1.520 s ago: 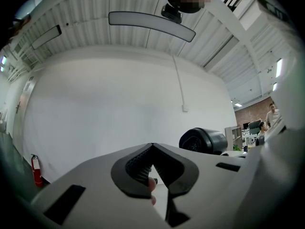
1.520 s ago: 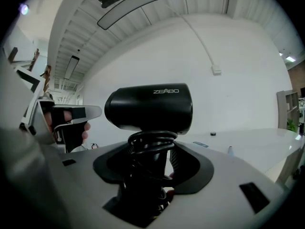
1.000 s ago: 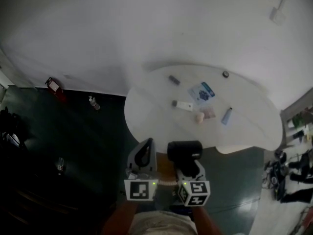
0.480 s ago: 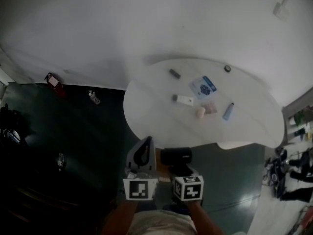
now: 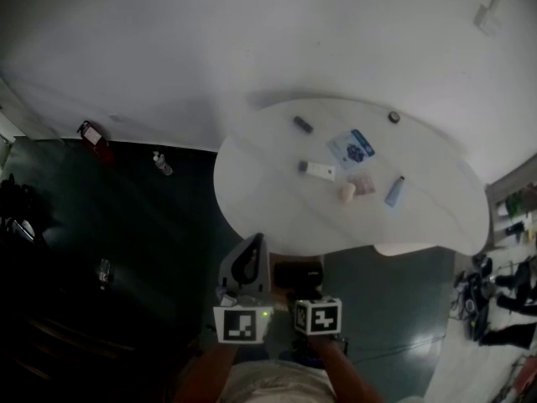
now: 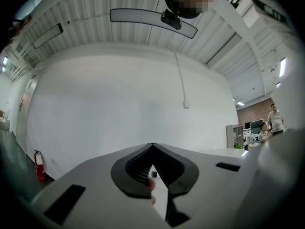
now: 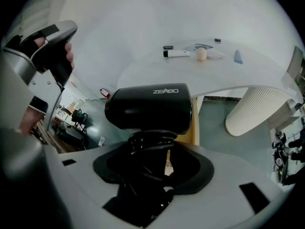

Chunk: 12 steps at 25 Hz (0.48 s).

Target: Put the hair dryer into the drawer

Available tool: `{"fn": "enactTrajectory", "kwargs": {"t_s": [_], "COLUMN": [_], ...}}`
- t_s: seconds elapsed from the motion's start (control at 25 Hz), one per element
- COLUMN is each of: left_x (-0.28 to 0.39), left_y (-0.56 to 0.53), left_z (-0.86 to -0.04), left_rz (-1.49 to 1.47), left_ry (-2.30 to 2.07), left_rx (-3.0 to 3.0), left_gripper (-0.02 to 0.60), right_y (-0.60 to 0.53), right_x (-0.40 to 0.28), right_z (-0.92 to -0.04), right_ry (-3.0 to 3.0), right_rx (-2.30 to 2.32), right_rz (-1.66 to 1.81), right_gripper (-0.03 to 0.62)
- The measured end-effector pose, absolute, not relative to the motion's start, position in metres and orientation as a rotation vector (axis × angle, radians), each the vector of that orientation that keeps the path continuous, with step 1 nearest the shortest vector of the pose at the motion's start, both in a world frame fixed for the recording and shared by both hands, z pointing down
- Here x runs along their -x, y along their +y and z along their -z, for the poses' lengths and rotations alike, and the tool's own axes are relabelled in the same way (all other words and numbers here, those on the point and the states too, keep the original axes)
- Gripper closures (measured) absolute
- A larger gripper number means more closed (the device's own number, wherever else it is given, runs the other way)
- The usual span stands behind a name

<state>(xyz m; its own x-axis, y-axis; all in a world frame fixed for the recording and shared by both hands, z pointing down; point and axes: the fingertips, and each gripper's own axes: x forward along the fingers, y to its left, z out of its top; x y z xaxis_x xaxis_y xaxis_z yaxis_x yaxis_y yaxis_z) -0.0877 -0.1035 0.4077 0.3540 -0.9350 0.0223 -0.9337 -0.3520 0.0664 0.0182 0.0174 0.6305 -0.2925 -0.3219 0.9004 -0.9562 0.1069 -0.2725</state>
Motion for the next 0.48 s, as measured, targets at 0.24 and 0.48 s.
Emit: {"fn": "enactTrajectory", "kwargs": {"t_s": [0.24,0.48], "left_x": [0.088,0.09], "left_y": [-0.104,-0.106], "left_z": [-0.414,-0.414], "left_rz": [-0.003,0.031], "left_ry": [-1.743,-1.742], "left_rx": [-2.533,-2.508], "left_gripper": [0.581,0.581], "right_y": [0.016,0.01], "right_x": [-0.012,-0.012], "right_z": [-0.651,-0.676], "right_ry": [-1.659,-1.632], "right_rx": [-1.216,-1.217], "right_rz": [-1.211,-1.213], "right_gripper": [0.347,0.347]}}
